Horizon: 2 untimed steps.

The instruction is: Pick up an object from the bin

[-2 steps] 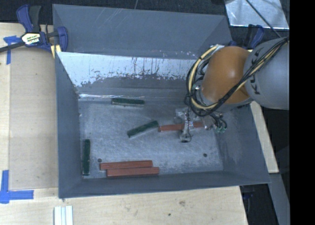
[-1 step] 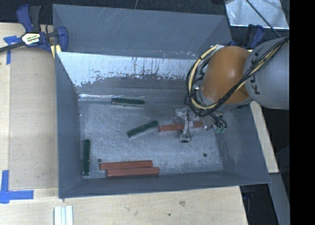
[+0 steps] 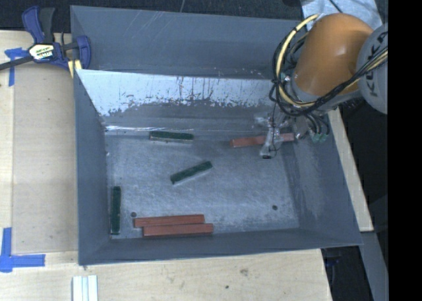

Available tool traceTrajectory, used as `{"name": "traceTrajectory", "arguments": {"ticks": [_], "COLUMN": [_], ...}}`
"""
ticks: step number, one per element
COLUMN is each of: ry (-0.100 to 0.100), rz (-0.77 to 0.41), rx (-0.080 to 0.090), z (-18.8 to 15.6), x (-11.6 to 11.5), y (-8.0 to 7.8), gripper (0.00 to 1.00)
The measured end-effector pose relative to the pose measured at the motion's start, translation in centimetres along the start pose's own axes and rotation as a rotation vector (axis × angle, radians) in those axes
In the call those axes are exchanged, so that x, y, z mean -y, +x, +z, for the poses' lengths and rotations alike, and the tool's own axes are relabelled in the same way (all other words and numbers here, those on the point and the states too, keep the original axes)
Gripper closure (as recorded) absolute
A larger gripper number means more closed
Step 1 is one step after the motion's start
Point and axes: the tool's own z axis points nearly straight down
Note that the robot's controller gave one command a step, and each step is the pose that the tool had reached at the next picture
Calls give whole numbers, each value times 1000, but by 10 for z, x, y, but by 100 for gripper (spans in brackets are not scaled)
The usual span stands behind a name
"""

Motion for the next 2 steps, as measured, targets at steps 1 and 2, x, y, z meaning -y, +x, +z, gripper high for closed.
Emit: {"name": "traceTrajectory", "arguments": {"ticks": [1, 2], "ry": [0, 0], "rz": [0, 2], "rx": [0, 0], "z": [0, -86], "x": [0, 3], "y": [0, -4], "gripper": [100, 100]}}
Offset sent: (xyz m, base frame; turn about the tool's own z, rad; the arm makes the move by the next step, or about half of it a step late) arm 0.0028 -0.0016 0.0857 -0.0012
